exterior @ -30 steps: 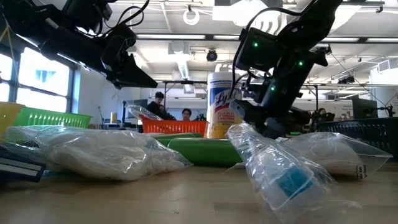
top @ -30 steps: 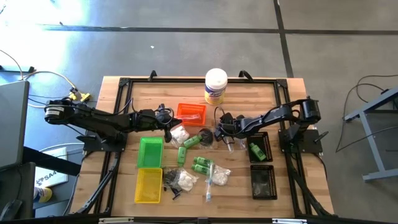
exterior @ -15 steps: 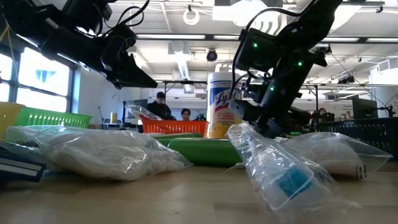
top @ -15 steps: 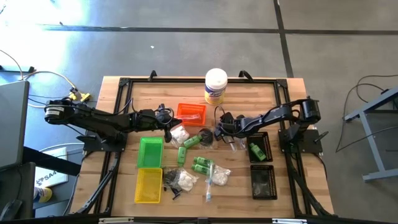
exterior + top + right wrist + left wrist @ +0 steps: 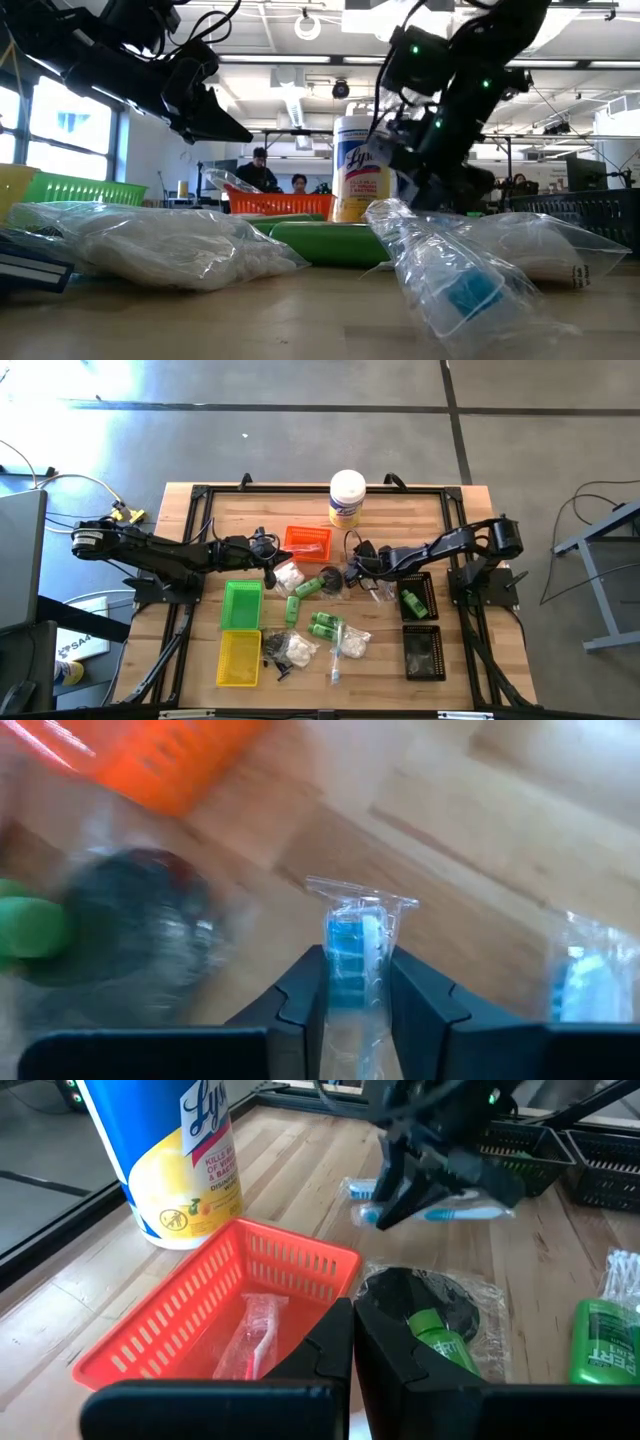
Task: Pick & Place Travel size toiletries
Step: Put the blue toothbrush into the green bin
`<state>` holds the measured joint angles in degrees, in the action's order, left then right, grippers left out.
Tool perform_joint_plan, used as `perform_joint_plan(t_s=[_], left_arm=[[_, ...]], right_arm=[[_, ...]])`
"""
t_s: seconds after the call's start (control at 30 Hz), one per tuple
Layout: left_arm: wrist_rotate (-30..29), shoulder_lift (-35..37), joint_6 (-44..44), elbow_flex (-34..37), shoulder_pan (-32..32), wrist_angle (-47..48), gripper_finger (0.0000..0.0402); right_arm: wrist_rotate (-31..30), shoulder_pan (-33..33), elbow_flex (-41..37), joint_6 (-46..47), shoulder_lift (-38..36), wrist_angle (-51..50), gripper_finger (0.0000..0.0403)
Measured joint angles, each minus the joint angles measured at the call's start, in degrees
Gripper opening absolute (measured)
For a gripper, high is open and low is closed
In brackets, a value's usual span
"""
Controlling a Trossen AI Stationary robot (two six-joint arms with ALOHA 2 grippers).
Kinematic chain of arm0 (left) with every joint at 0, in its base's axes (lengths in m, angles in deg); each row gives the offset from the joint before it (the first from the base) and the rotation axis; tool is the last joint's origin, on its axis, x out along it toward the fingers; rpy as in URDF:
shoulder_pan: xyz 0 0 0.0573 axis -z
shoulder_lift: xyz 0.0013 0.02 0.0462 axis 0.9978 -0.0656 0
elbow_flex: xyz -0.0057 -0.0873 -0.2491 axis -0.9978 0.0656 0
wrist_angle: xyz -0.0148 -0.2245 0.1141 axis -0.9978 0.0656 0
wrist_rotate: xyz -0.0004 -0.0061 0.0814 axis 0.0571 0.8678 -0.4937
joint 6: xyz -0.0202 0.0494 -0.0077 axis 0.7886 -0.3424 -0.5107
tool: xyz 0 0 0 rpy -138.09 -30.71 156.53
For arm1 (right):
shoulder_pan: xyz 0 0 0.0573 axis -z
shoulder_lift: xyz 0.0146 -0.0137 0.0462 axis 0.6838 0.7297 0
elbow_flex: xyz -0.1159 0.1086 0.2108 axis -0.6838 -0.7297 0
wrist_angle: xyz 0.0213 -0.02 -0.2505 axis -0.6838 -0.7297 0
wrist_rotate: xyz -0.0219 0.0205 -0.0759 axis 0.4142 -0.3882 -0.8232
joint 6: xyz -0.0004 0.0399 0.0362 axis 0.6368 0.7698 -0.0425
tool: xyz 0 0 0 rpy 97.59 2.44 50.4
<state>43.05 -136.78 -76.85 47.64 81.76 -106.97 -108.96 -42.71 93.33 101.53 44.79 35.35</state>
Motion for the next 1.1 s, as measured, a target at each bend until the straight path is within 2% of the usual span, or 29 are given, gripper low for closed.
perform_joint_plan(t_s=[0.23, 0.53, 0.63, 0.9, 1.03, 1.1], left_arm=[[0.0, 0.0, 0.0, 0.0, 0.0, 0.0, 0.0007], [1.9, -0.2, 0.0, 0.0, 0.0, 0.2, 0.0018], [1.9, -0.3, 0.0, 0.0, 0.0, -0.4, 0.0047], [1.9, -0.3, 1.7, 0.0, 0.0, -7.6, 0.0170], [2.0, -0.3, 2.2, 0.0, 0.0, -10.0, 0.0203], [2.1, -0.3, 5.2, 0.0, 0.0, -10.0, 0.0210]], right_arm=[[1.8, 0.3, 0.0, -6.5, -7.6, 1.1, 0.0079], [3.9, 1.4, 0.0, -19.7, -15.5, 11.3, 0.0078], [6.5, 2.4, 0.0, -22.9, -17.0, 13.7, 0.0076], [10.4, 3.9, 0.0, -27.6, -18.3, 17.7, 0.0077], [13.4, 3.9, 0.0, -29.7, -18.3, 19.6, 0.0075], [14.8, 3.8, 0.0, -29.9, -18.3, 21.1, 0.0076]])
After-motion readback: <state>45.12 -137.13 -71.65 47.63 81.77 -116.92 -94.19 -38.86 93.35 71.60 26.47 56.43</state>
